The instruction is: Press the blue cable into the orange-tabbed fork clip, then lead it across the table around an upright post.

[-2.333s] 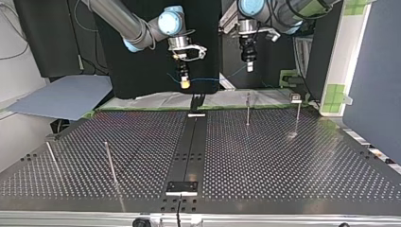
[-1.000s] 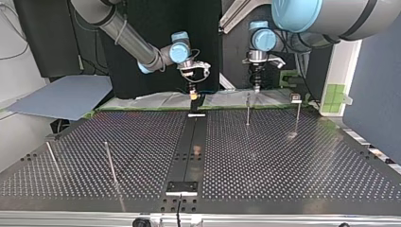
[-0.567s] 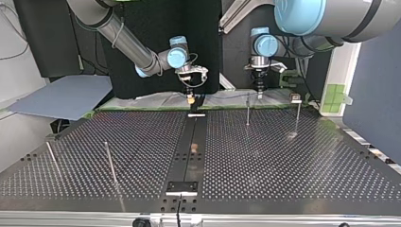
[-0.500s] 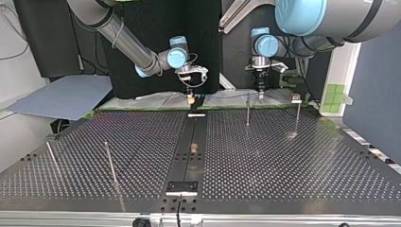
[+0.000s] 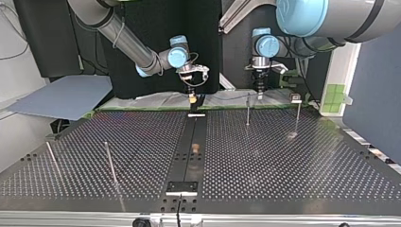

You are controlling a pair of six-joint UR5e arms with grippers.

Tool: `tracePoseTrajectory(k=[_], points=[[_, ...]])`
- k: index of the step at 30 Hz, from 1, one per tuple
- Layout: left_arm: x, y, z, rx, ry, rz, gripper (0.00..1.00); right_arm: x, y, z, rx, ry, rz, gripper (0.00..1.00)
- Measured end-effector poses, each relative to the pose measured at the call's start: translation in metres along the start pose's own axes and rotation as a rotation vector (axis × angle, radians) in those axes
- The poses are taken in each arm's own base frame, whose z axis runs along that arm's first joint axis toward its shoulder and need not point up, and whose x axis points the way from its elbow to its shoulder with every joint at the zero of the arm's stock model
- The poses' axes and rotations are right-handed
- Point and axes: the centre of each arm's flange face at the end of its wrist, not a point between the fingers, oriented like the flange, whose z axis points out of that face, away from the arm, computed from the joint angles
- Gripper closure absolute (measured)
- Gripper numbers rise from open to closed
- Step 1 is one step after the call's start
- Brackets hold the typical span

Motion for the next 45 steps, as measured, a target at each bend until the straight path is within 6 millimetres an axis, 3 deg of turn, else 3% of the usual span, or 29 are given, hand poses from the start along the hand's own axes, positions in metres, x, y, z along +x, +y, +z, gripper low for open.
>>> tracePoseTrajectory(k=[28,34,45], points=[[0.018,0.004,-0.009,-0.018,0.059,-0.003,1.00,-0.017,0.012,0.001,-0.016,-0.026,-0.001,1.00],[0.032,0.013,-0.015,-0.041,0.115,-0.007,1.00,-0.018,0.018,0.003,-0.024,-0.030,0.000,1.00],[0.024,0.008,0.017,0.004,0.091,-0.072,1.00,-0.019,0.031,0.005,-0.043,-0.046,-0.007,1.00]])
